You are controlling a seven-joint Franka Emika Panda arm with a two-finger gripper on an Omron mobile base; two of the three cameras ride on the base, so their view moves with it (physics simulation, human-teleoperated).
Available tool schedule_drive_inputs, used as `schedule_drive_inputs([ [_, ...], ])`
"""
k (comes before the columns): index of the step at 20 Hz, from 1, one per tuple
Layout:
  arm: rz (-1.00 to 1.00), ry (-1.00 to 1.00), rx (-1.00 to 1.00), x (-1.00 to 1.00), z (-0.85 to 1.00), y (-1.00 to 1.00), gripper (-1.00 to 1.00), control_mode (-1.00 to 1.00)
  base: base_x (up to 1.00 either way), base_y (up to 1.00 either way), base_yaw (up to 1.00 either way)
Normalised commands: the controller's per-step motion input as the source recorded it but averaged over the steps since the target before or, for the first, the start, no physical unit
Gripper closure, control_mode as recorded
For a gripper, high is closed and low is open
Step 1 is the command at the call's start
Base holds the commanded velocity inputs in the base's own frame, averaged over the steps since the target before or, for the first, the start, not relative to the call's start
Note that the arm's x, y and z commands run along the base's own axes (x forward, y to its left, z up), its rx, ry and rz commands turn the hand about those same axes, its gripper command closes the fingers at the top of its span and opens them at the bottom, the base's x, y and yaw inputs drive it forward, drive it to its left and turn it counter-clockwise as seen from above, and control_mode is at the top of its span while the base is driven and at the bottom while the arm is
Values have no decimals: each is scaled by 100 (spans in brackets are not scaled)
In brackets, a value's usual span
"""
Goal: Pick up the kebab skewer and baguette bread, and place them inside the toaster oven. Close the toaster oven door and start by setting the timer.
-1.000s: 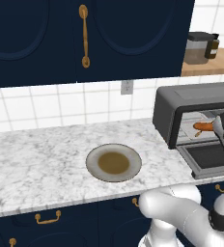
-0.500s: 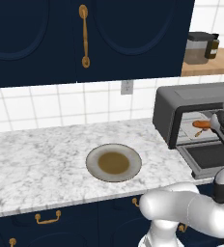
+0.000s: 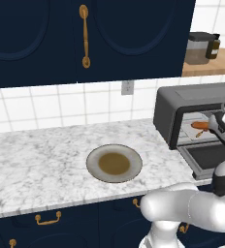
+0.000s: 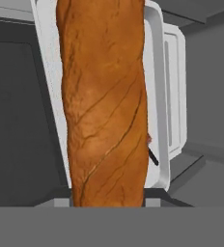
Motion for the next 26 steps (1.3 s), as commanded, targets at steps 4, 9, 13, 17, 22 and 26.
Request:
schedule_drive_inputs([
  [4, 1, 0, 0, 13, -7, 0, -100, -100, 0, 0, 0],
  [9, 0, 1, 0, 16, -23, 0, -100, -100, 0, 0, 0],
  [13, 1, 2, 0, 13, -26, 0, -100, -100, 0, 0, 0],
  [17, 1, 1, 0, 8, -17, 0, -100, -100, 0, 0, 0],
  [22, 3, 0, 0, -9, 33, -14, -100, -100, 0, 0, 0],
  [26, 0, 2, 2, -58, 62, -14, -100, -100, 0, 0, 0],
])
